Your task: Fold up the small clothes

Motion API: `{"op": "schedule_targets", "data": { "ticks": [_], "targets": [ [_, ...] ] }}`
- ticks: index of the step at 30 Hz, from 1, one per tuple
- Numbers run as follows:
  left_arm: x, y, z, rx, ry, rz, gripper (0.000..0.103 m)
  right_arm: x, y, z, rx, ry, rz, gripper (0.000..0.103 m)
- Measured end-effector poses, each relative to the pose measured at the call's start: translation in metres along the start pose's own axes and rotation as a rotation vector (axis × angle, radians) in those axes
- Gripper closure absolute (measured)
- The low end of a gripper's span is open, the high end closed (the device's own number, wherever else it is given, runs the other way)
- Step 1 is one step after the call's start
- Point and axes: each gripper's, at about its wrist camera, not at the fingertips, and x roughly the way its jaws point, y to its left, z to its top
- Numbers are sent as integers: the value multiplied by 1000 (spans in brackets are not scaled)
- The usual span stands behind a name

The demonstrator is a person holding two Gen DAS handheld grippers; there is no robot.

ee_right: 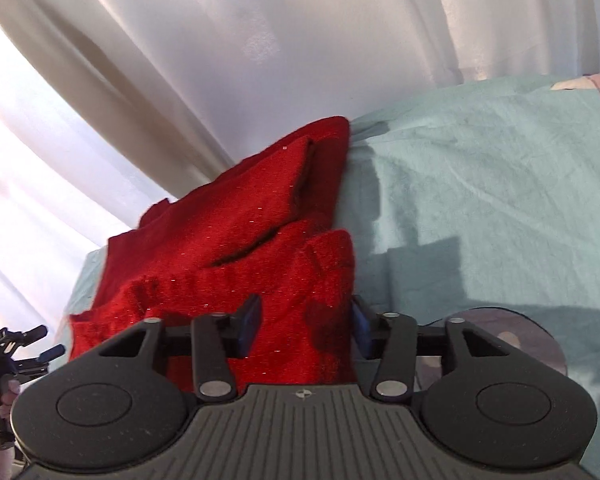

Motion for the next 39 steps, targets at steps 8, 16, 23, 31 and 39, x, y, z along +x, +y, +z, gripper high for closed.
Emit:
{"op": "schedule_targets", "data": {
  "ticks": [8,16,23,31,39],
  "targets": [
    [47,-19,-17,220,63,168,45,21,28,-7,-214,16,-92,65],
    [30,-36,-22,313,-6,279,91,12,68,-22,-518,-63,-268,92],
    [-21,-85,-9,368,-145,132,92,-30,104,-16,-585,-203,-230,93],
    [-2,-105,39,379,-237,138,92,-44,127,38,-542,-377,-187,93],
    [98,-46,36,256,37,233,63,60,73,60,-387,-93,-251,85]
  ]
}}
